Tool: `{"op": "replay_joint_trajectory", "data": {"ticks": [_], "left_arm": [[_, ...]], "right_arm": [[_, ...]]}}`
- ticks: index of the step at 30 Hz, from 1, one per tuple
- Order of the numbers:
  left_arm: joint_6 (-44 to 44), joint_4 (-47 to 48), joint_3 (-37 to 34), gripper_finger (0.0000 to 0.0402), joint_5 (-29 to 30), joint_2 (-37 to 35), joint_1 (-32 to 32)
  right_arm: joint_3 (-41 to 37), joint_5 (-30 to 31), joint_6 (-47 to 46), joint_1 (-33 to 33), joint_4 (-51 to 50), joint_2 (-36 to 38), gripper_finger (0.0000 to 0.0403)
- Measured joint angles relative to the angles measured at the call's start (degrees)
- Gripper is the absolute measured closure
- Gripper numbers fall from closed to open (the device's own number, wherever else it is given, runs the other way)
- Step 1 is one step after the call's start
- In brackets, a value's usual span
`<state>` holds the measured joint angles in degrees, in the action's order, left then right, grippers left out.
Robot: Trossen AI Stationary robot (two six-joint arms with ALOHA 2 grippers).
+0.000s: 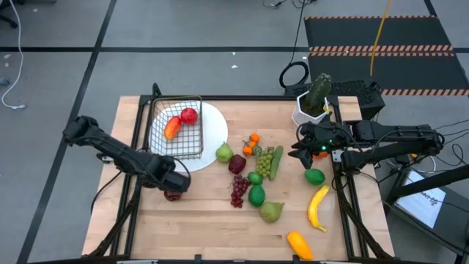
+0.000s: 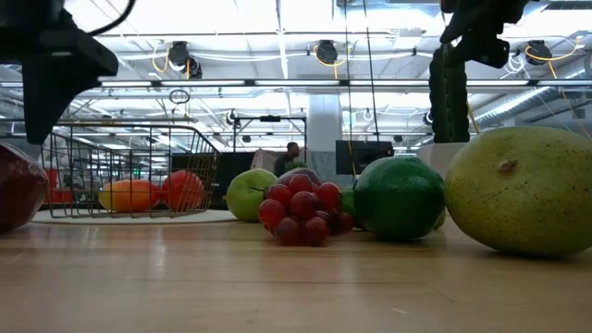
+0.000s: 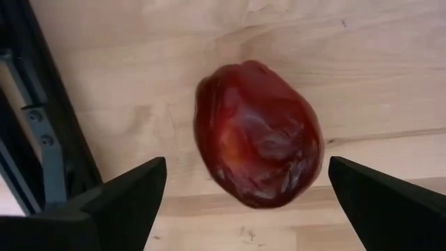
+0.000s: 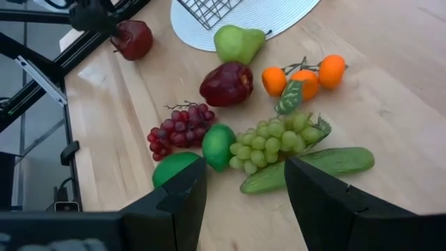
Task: Build produce basket
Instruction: Put the left dark red apple into the wire basket
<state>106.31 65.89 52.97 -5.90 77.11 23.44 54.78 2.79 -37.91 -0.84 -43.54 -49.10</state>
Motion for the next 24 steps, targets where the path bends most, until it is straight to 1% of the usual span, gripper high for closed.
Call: {"op": "replay_joint_trajectory", "data": {"ticks": [12,16,24], "left_arm": [[-6.43,-0.62,0.0,0.0002,-0.32,4.33,-3.13],[-8.02,-1.62,0.0,0.0002,-1.57,5.1,-4.21],[-5.15,-2.74,0.0,0.0002,-1.76,5.02,-4.12]], "right_arm": [[0.0,-0.13,-0.69,0.0,0.17,-0.02,0.0218],[0.0,-0.22,-1.75,0.0,0.72,-0.02,0.0218],[0.0,-0.18,-1.55,0.0,0.9,0.0,0.0218]]}}
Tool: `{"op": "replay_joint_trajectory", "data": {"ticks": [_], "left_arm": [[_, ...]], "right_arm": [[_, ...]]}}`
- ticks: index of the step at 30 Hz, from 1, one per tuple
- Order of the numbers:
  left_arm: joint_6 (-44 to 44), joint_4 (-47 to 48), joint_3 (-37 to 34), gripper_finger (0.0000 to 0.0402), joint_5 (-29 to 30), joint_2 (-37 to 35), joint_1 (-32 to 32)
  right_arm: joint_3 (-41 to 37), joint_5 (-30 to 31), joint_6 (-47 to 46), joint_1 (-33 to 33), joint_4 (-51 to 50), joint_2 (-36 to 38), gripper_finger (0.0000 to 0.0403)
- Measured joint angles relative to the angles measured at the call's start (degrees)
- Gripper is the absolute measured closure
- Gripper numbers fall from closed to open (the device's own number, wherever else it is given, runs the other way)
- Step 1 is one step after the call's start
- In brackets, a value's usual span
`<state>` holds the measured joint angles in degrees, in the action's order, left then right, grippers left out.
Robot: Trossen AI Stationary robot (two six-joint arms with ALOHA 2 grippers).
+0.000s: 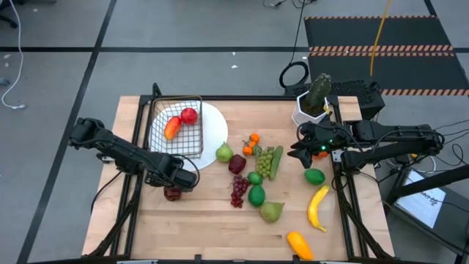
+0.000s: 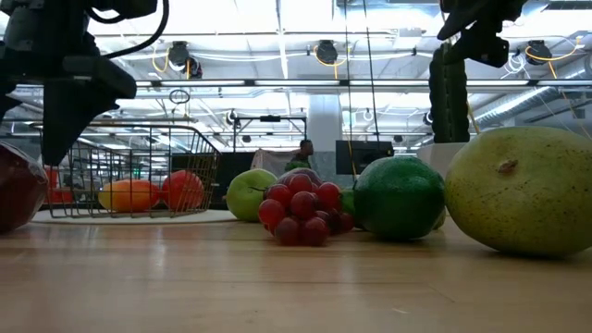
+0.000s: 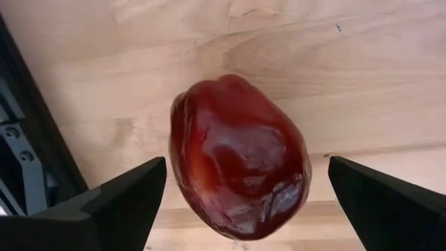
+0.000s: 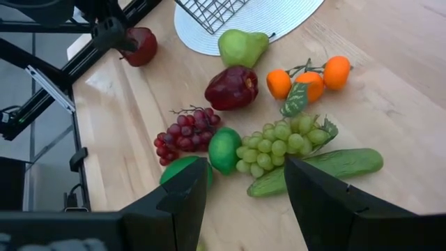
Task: Build produce basket
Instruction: Put the left dark red apple into the wire basket
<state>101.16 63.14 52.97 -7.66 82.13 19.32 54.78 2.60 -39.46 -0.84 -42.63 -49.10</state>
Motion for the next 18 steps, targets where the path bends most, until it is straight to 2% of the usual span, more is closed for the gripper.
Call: {"op": "replay_joint_trajectory", "data": {"ticks": [12,18], "left_arm": [[0.75,-3.77,-3.39,0.0002,-2.34,0.0,0.36],[0.2,-3.77,-3.39,0.0008,-1.35,0.0,0.36]], "right_arm": [[0.0,0.03,1.33,0.0,-0.02,-0.02,0.0218],[0.01,0.04,1.59,0.0,-0.02,-0.02,0.0218]]}}
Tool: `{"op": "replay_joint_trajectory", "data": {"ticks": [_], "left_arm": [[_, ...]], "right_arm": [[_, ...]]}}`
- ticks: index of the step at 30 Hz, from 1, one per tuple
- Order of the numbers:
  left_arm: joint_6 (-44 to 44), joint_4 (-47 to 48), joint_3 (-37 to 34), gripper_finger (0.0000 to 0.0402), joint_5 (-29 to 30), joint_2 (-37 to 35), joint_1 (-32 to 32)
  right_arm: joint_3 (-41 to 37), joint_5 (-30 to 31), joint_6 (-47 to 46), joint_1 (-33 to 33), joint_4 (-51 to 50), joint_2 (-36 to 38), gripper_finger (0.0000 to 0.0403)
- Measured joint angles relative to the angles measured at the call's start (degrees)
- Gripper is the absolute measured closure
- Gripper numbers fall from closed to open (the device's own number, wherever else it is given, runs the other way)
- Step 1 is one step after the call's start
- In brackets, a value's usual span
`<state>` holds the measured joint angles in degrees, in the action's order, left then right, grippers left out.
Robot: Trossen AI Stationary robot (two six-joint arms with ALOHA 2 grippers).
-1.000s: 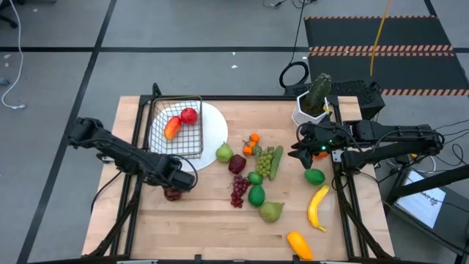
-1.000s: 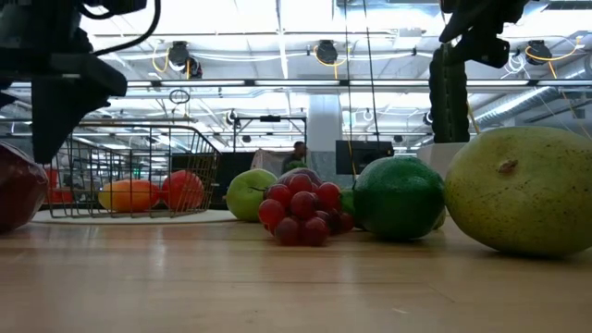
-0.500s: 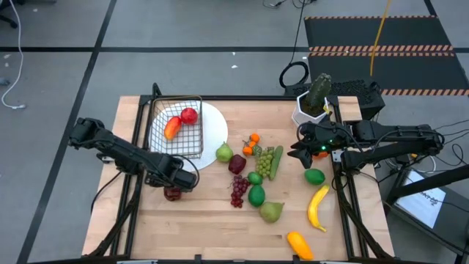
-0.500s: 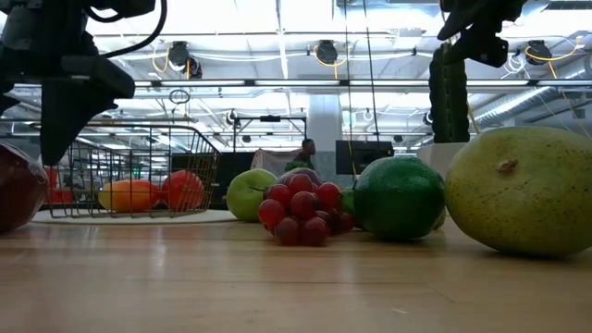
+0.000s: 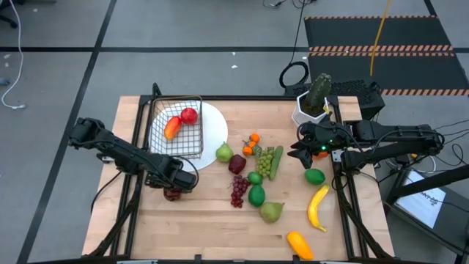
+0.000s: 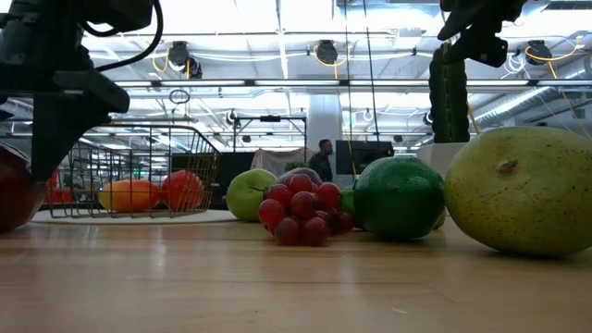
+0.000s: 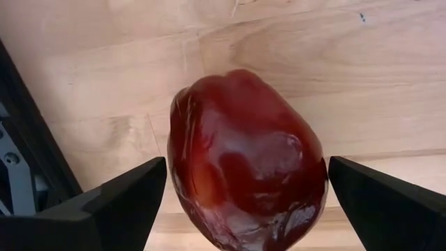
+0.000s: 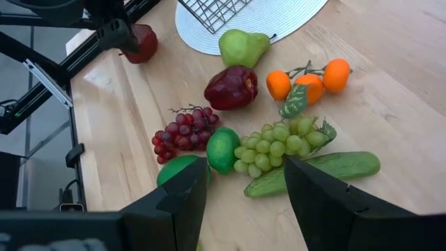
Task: Build produce basket
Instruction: Put the left dark red apple into the wire basket
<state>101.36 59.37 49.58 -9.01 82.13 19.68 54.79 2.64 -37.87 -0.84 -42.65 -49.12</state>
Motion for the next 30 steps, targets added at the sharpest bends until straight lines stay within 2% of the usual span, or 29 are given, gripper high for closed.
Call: {"op": "replay_joint_trajectory", "data": {"ticks": [11,23,30], "left_arm": [[-2.07,-0.88,0.0,0.0089,-0.03,-0.02,0.31],[-2.1,-5.11,0.42,0.0084,-1.68,-0.47,0.33],[-2.27,-13.45,0.46,0.0096,-2.08,-1.81,0.26]], "right_arm": [[0.01,0.04,0.0,0.0,0.0,0.0,0.0218],[0.01,0.05,-0.01,-0.01,0.0,0.01,0.0218],[0.01,0.05,0.14,-0.02,0.03,0.0,0.0218]]}}
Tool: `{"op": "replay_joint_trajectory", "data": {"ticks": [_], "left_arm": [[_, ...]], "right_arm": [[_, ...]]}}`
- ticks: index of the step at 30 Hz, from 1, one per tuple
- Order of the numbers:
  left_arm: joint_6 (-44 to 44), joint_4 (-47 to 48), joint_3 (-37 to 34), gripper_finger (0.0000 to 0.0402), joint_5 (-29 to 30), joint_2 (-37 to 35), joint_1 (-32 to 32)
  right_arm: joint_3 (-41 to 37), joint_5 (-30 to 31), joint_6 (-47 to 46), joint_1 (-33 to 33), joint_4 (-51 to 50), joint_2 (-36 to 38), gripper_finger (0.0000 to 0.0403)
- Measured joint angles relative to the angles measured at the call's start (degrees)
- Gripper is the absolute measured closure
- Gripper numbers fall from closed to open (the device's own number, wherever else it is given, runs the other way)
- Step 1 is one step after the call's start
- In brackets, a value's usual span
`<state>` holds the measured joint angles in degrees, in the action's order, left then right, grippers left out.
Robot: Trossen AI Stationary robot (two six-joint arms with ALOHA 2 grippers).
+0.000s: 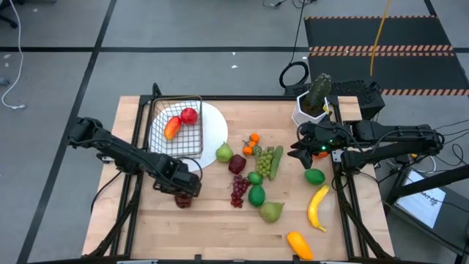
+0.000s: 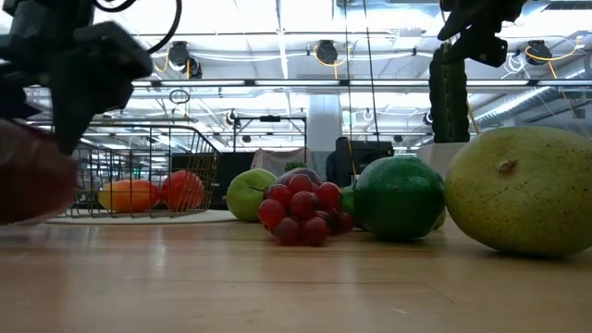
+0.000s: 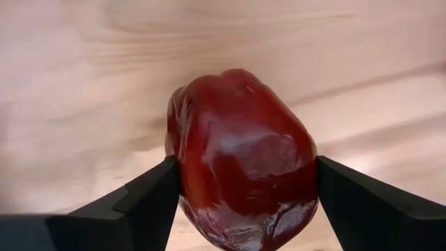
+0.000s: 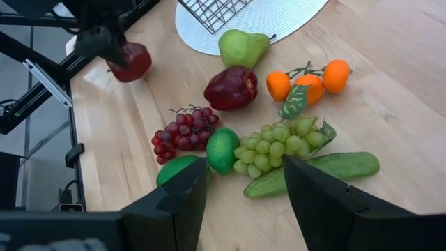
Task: Build produce basket
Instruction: Put the left dark red apple into the wire basket
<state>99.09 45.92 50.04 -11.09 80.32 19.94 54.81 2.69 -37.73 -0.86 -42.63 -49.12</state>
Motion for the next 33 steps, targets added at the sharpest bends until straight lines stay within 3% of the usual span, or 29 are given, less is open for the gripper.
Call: {"op": "replay_joint_trajectory", "data": {"ticks": [16,21,33], "left_arm": [[-2.85,-25.34,0.07,0.0095,9.53,-7.22,-4.02],[-7.49,-35.62,0.09,0.0089,12.74,-8.4,-7.4],[-19.75,-62.54,0.07,0.0088,14.13,-8.53,-16.34]], "right_arm": [[0.0,0.16,1.63,0.0,0.76,0.0,0.0218],[0.02,0.18,2.42,0.0,0.8,-0.02,0.0218],[0.02,0.16,2.4,0.0,1.11,0.0,0.0218]]}}
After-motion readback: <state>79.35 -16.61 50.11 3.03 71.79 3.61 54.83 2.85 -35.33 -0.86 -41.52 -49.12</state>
